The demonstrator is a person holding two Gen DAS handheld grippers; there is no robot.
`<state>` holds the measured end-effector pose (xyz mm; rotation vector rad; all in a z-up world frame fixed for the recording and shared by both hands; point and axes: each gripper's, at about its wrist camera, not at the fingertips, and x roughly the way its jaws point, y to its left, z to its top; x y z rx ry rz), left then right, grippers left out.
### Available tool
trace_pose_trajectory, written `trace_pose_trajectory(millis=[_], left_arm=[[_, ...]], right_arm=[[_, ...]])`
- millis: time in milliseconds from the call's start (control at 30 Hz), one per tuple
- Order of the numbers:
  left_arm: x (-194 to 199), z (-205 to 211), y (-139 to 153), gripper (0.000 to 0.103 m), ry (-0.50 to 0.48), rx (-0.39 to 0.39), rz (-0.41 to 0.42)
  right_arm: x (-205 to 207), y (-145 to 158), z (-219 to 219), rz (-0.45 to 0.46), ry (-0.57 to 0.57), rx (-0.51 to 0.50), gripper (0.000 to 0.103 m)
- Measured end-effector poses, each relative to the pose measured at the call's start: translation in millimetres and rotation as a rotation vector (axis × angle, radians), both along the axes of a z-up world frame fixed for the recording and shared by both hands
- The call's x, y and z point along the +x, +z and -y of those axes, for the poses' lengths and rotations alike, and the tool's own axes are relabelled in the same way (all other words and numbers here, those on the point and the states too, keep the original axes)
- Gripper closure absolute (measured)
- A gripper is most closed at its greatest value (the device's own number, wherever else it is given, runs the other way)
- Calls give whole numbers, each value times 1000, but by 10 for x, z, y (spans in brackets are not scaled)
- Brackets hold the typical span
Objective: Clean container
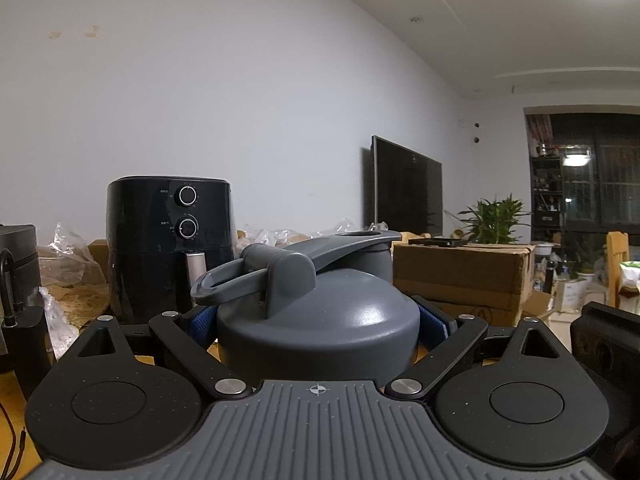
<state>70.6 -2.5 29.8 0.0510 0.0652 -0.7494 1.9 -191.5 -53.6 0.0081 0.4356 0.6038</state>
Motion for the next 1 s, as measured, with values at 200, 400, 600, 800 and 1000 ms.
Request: trace_pose_trajectory(millis=[200, 400, 600, 800, 1000], left_arm=[[6, -13, 6, 8, -10, 2, -1], [11, -20, 10, 8, -16, 3, -2], [13, -18, 9, 8, -21, 6, -2], [29, -32, 11, 8, -37, 11, -4], [43, -51, 11, 8, -60, 13, -4]], right_arm=[[-49, 82, 33, 46, 2, 27, 94], [-83, 185, 55, 92, 2, 50, 94], [-115, 291, 75, 132, -2, 75, 94], [-156, 440, 98, 185, -6, 102, 94], [-189, 544, 110, 227, -9, 122, 94]])
